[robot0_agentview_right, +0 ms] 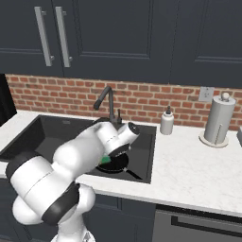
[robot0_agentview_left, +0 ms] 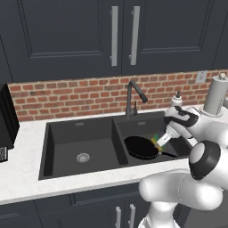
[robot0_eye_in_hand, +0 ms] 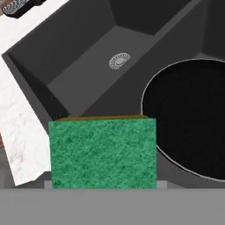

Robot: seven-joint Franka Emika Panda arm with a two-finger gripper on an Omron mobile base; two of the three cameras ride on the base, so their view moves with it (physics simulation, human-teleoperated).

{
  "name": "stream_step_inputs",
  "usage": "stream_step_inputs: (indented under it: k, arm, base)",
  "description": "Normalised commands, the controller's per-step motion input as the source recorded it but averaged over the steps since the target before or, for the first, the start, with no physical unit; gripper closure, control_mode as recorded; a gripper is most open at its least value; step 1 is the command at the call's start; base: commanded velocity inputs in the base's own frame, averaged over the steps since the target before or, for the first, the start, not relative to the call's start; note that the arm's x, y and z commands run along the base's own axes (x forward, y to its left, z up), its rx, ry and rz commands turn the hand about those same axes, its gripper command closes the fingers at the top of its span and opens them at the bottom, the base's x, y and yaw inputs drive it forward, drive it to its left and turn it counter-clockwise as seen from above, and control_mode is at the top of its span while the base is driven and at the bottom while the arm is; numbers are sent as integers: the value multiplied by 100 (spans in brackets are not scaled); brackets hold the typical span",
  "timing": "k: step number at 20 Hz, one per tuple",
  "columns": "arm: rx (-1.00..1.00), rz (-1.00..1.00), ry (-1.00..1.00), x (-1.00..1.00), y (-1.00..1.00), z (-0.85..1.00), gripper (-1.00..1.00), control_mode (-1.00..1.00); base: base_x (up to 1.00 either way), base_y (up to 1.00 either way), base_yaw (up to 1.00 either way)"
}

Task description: Pick the pan and sponge and place them into the sink. Then turn on the water.

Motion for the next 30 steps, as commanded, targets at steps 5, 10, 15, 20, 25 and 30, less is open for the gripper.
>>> stream_step_inputs:
  k: [5,10,15,20,25,30]
  arm:
    - [0,0,0,27,0,-42,100,-100]
    - [0,0,0,26,0,-45,100,-100]
    - [0,0,0,27,0,-38,100,-100]
    - [0,0,0,36,0,-26,100,-100]
    - [0,0,0,43,0,-18,100,-100]
    - [0,0,0,45,0,-20,100,-100]
  base:
    - [0,0,0]
    - [0,0,0]
    - [0,0,0]
    - [0,0,0]
    - [0,0,0]
    - [0,0,0]
